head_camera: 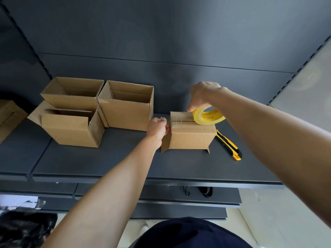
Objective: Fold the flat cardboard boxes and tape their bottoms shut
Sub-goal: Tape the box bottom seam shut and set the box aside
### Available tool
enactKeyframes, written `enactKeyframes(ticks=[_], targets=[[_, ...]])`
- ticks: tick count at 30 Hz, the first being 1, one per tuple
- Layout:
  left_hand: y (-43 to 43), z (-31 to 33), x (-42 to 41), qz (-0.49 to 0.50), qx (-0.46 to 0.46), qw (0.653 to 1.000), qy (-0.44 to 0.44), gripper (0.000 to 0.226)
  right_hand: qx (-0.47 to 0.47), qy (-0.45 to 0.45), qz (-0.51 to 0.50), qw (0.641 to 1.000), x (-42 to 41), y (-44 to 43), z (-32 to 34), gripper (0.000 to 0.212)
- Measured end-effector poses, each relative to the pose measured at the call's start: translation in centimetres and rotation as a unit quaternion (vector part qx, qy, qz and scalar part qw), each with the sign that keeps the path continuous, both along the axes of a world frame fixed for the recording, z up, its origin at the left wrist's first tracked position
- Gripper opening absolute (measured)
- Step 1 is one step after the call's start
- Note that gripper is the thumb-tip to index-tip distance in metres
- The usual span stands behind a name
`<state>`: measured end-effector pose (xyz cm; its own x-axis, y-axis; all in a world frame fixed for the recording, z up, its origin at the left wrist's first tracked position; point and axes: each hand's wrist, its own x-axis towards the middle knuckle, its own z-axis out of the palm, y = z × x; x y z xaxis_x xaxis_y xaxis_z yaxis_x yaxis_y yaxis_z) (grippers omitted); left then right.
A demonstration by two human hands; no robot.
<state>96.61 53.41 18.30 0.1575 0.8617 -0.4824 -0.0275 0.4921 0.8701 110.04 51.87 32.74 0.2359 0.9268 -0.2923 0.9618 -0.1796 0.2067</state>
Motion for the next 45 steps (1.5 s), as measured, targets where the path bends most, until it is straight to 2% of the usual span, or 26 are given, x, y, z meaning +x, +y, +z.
enactKeyframes(ticks=[6, 13, 16, 19, 21, 24, 26, 28, 30, 33, 41, 45], targets=[[0.3, -0.2, -0.1, -0.024, -0.026, 0.999, 0.026, 0.014, -0.001, 0.001, -0.006, 1.000, -0.4, 0.0, 0.2, 0.037], [-0.2, -0.6, -0.4, -0.044, -0.088, 0.995, 0.033, 0.043, 0.005, 0.014, -0.019, 1.000, -0.4, -0.1, 0.4, 0.038], [-0.5, -1.0, -0.9, -0.072, -0.095, 0.988, 0.095, 0.049, 0.001, 0.011, -0.024, 1.000, -0.2, -0.2, 0.5, 0.037], [-0.9, -1.8, -0.8, -0.081, -0.049, 0.984, 0.151, 0.046, 0.001, 0.015, -0.031, 0.999, 0.0, -0.2, 0.6, 0.037], [-1.0, -1.6, -0.5, -0.068, 0.034, 0.985, 0.158, 0.036, 0.001, 0.016, -0.033, 0.999, 0.1, -0.2, 0.6, 0.038], [-1.1, 0.3, -0.2, -0.065, 0.157, 0.980, 0.105, 0.034, 0.001, 0.016, -0.032, 0.999, 0.1, -0.1, 0.6, 0.039], [-1.2, 1.3, -0.2, -0.111, 0.183, 0.975, 0.056, 0.044, 0.003, 0.014, -0.032, 0.999, 0.2, -0.1, 0.7, 0.038], [-1.6, 1.9, -0.3, -0.211, 0.180, 0.959, 0.058, 0.074, 0.003, 0.015, -0.033, 0.999, 0.2, -0.1, 0.7, 0.037], [-1.9, 2.1, -0.2, -0.310, 0.197, 0.921, 0.127, 0.104, 0.000, 0.016, -0.033, 0.999, 0.2, 0.0, 0.6, 0.037], [-2.0, 2.2, 0.5, -0.383, 0.241, 0.866, 0.212, 0.127, 0.002, 0.018, -0.033, 0.999, 0.3, -0.1, 0.6, 0.036], [-0.9, 1.7, 2.1, -0.429, 0.302, 0.787, 0.325, 0.122, 0.001, 0.015, -0.031, 0.999, 0.6, -0.4, 0.7, 0.036], [-0.5, 2.0, 2.2, -0.439, 0.320, 0.760, 0.358, 0.116, 0.006, 0.029, -0.035, 0.999, 1.1, -0.9, 0.9, 0.049]])
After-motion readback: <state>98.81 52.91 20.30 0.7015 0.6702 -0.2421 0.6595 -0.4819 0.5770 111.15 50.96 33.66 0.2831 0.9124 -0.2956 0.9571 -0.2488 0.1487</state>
